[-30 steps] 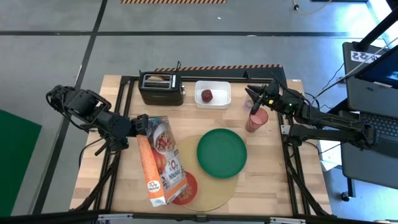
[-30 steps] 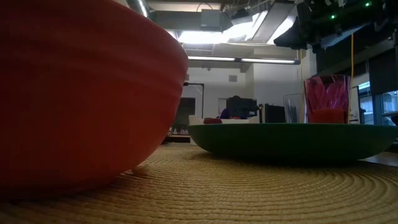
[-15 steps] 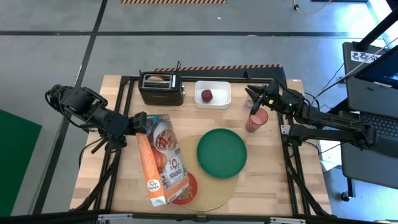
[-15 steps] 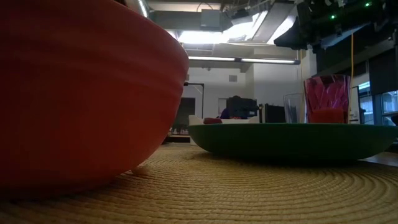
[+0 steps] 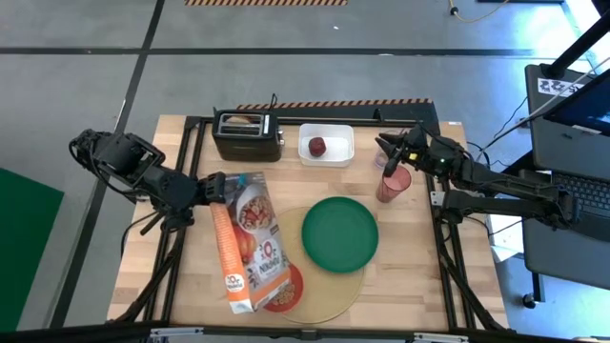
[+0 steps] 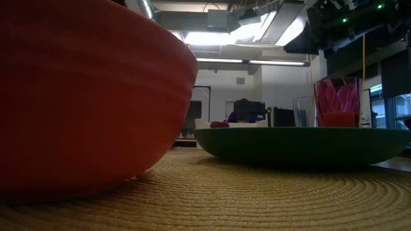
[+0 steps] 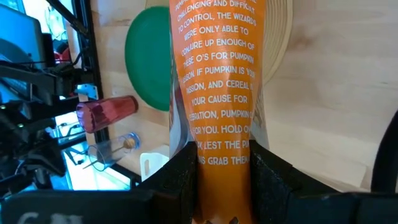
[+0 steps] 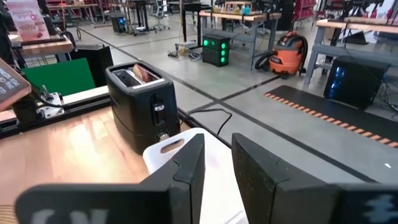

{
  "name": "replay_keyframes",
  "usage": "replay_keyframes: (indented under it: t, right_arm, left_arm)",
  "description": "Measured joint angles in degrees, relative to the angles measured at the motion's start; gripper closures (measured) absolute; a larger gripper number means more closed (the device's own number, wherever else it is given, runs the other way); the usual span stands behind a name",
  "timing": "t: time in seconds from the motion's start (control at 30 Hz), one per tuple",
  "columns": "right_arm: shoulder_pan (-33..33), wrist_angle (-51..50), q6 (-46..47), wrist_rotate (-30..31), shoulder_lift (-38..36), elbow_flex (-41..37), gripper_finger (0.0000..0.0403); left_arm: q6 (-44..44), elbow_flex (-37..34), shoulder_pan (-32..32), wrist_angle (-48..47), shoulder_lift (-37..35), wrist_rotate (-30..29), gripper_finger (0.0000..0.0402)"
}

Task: Arrange a breakfast setting
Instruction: Pour the cereal from the cereal box into the orange bowl

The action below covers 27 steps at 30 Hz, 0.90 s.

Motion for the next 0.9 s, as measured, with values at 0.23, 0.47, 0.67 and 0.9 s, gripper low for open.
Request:
replay_keyframes:
  t: [0.23, 0.47, 0.67, 0.9]
  right_arm:
    - [0.0, -0.9, 0.3, 0.0, 0.0, 0.0, 0.0317]
    - [0.0, -0.9, 0.3, 0.0, 0.0, 0.0, 0.0317]
    - [0.0, -0.9, 0.3, 0.0, 0.0, 0.0, 0.0317]
    - [0.0, -1.3, 0.3, -0.1, 0.0, 0.0, 0.0317]
  left_arm:
    - [0.0, 0.0, -0.9, 0.3, 0.0, -0.4, 0.0294]
    - [1.1, 0.0, -1.3, 1.3, 0.0, -2.2, 0.0294]
    - [2.3, 0.0, -1.5, 1.9, 0.0, -2.8, 0.0294]
    - [2.8, 2.4, -3.1, 2.0, 0.0, -4.0, 0.0294]
